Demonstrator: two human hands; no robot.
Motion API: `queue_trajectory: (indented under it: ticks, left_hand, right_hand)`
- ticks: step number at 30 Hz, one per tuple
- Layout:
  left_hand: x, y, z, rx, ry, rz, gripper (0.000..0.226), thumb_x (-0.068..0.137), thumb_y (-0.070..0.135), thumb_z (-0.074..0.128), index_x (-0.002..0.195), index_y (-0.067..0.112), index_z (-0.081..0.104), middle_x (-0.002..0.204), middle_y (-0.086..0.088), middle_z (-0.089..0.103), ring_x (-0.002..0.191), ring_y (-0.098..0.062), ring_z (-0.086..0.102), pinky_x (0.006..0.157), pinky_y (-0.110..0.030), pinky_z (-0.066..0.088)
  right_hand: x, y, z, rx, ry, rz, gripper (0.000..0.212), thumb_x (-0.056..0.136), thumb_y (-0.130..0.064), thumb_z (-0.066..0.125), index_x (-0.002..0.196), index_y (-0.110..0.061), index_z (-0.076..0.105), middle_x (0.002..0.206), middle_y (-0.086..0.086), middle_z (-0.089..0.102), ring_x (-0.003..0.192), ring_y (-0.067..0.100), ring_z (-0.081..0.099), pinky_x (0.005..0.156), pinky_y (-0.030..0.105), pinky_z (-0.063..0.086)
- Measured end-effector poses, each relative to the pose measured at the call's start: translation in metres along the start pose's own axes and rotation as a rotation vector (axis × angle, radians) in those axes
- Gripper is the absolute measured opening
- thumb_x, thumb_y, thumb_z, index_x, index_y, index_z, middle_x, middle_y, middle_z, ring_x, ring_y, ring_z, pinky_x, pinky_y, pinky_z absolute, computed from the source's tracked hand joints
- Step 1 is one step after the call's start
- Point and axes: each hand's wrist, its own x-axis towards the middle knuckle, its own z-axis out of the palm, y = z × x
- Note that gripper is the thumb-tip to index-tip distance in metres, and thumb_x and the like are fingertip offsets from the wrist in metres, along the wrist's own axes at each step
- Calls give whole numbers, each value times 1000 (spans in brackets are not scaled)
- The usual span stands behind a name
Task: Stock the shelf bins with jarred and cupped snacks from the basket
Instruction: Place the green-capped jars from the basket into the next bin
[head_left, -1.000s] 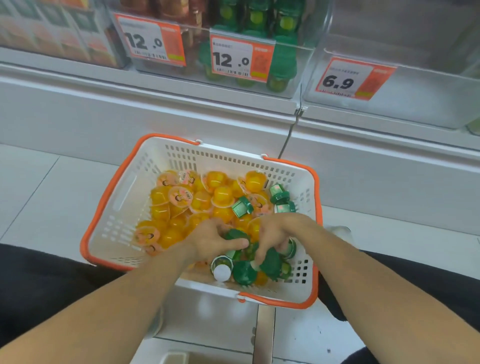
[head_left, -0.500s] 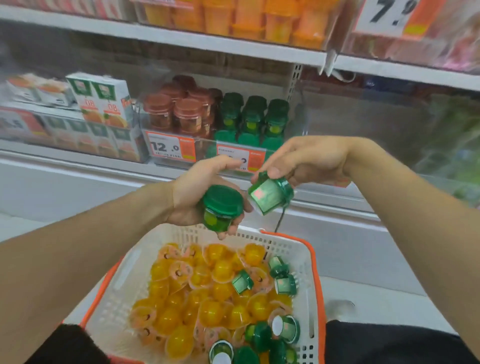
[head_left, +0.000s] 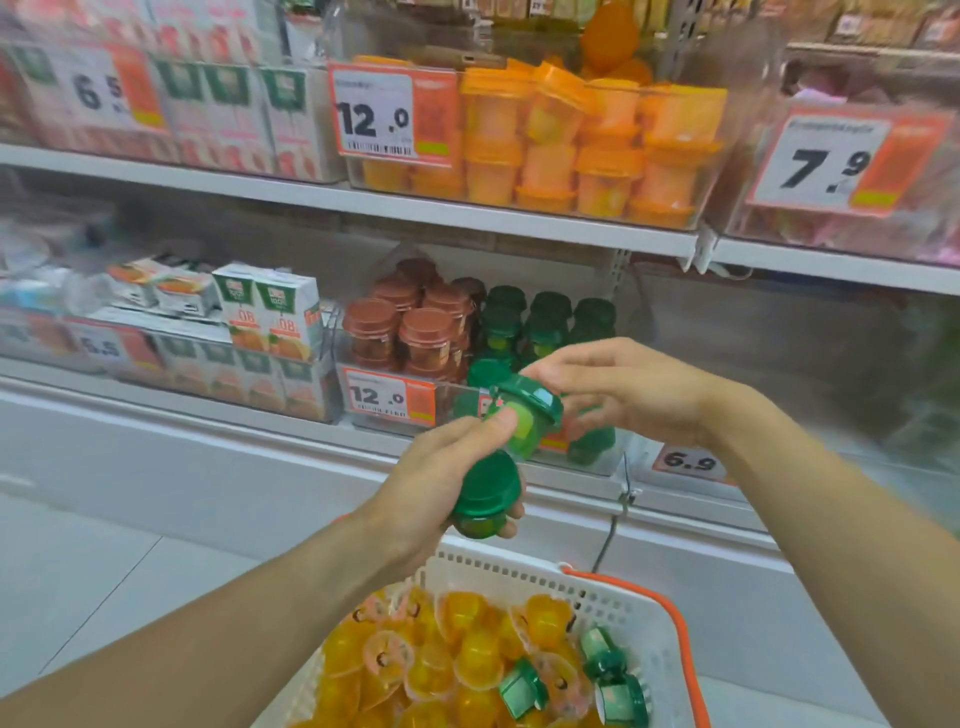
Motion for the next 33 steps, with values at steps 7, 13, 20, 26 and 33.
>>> queue_trajectory:
  ticks: [7, 13, 20, 26, 33]
  left_hand:
    - [6, 4, -6, -71, 124, -13, 58, 80, 49, 68, 115, 3, 59, 79, -21, 64, 69, -30, 65, 63, -39, 55]
    - [14, -1, -12, -209, 238, -169, 29, 100, 27, 50, 105, 1, 62, 71, -16, 61, 61, -29, 63, 57, -39, 56]
    - [23, -10, -11, -153, 215, -216, 21, 97, 20, 52, 100, 3, 64, 75, -19, 62, 65, -30, 64, 63, -41, 56]
    - [28, -15, -11, -128, 208, -248, 23, 98, 20, 52, 105, 2, 63, 75, -17, 64, 68, -30, 66, 67, -42, 59]
    - [30, -11, -7, -303, 195, -234, 32, 97, 24, 46, 108, -1, 61, 85, -21, 63, 72, -34, 63, 64, -42, 57]
  right_hand:
    - [25, -17, 12, 19, 160, -103, 27, 72, -30, 80, 87, -8, 79, 82, 8, 74, 75, 15, 64, 74, 29, 53]
    - [68, -2, 4, -248, 606, -198, 8, 79, -26, 82, 85, -20, 82, 84, -8, 77, 71, 2, 68, 67, 23, 54]
    - [109, 21, 15, -546, 611, -156, 9, 78, -29, 82, 84, -22, 82, 125, 3, 69, 98, 15, 67, 84, 30, 54]
    - [121, 20, 17, -697, 668, -158, 13, 87, -30, 73, 90, -21, 82, 118, 2, 71, 93, 9, 62, 87, 22, 44]
    - [113, 15, 20, -766, 686, -231, 19, 92, -32, 69, 97, -18, 80, 95, -12, 63, 86, 5, 50, 85, 30, 48]
